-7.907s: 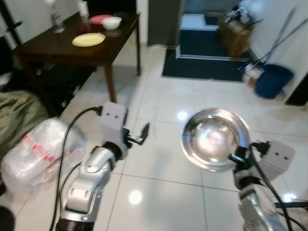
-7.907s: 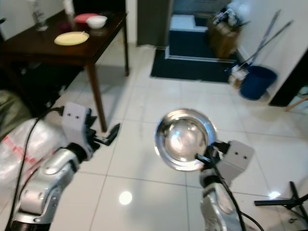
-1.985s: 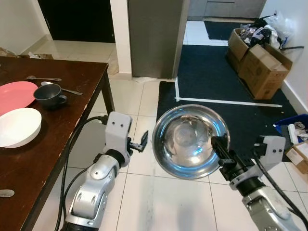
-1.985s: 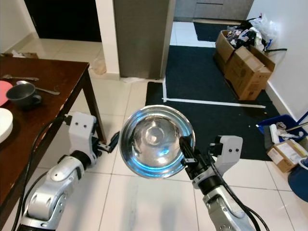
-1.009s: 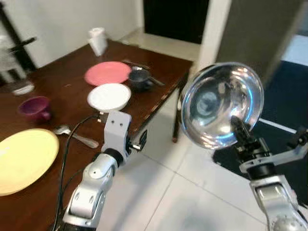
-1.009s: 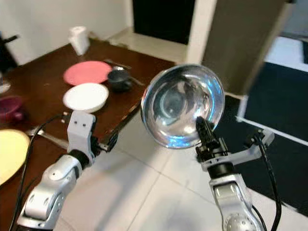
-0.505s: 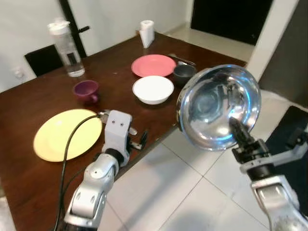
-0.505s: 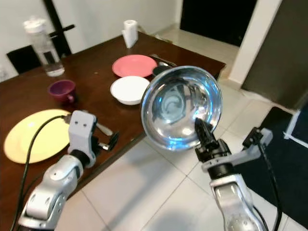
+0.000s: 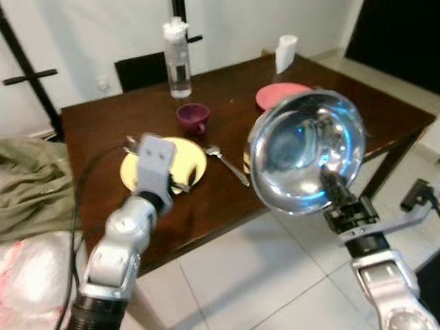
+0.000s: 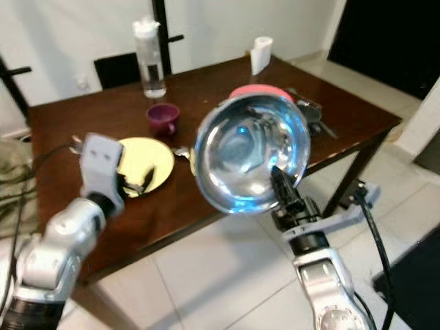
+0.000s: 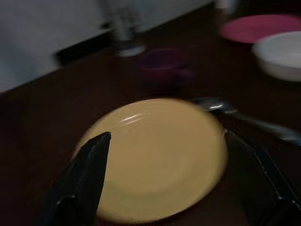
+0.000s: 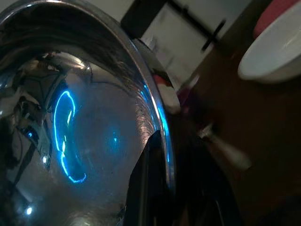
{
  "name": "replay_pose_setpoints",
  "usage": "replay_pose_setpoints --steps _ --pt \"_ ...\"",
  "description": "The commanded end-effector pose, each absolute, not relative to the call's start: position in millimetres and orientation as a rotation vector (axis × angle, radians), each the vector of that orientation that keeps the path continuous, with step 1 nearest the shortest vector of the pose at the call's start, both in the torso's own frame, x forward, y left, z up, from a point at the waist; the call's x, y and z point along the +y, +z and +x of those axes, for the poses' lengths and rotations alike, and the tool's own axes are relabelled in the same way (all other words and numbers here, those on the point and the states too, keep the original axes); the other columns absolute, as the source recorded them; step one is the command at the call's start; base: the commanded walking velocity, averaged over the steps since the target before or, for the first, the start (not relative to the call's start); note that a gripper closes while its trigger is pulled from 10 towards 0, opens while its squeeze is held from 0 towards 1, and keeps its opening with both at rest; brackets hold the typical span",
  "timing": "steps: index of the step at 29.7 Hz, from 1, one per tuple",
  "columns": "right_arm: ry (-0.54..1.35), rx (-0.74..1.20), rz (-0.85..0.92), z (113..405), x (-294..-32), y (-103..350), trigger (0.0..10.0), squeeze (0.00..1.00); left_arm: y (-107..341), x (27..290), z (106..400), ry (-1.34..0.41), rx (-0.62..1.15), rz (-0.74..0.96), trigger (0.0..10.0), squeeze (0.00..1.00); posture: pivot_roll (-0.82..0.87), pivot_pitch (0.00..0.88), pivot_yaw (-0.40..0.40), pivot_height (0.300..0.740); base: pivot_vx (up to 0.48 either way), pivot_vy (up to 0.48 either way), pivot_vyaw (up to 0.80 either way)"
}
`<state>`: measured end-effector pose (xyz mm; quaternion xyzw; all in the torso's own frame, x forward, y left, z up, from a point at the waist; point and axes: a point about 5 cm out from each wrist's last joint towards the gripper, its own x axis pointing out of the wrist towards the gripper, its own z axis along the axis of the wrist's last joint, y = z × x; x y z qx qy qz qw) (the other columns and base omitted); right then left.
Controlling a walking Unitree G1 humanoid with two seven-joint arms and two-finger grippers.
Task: Setting the table
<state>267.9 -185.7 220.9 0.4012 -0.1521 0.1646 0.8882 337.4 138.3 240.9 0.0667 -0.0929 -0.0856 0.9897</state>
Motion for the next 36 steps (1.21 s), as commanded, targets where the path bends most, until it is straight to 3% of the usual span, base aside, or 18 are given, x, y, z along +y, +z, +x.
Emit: replay_pose_setpoints --steps 1,8,15,23,30,36 --pt "0.374 -0.321 0.848 267.2 -179.1 223.7 10.0 0.00 236.7 148.6 342.3 -0.125 -0.162 0.148 10.0 0.00 0.00 0.135 0.095 0.740 0.000 0.000 0.74" --pt "0.351 -0.273 0.839 273.3 -173.9 219.0 10.0 0.00 239.5 154.9 347.6 -0.093 -0.154 0.158 10.0 0.00 0.00 0.139 0.092 0.740 0.000 0.000 0.73" --pt "0.246 -0.124 0.673 284.4 -177.7 202.3 10.0 0.00 237.7 151.3 348.7 -0.093 -0.134 0.158 10.0 0.00 0.00 0.143 0.083 0.740 0.000 0.000 0.00" --pt "0.012 -0.039 0.604 300.1 -219.4 193.0 10.0 0.00 239.2 145.8 345.5 -0.167 -0.127 0.186 10.0 0.00 0.01 0.189 0.093 0.740 0.000 0.000 0.00" --pt "0.023 -0.044 0.638 307.3 -222.7 195.3 10.0 0.00 243.9 143.4 343.9 -0.207 -0.133 0.197 10.0 0.00 0.02 0.202 0.090 0.740 0.000 0.000 0.00" --pt "0.001 -0.007 0.548 320.3 -223.2 190.4 10.0 0.00 233.6 140.4 340.5 -0.241 -0.106 0.225 10.0 0.00 0.02 0.210 0.091 0.740 0.000 0.000 0.00"
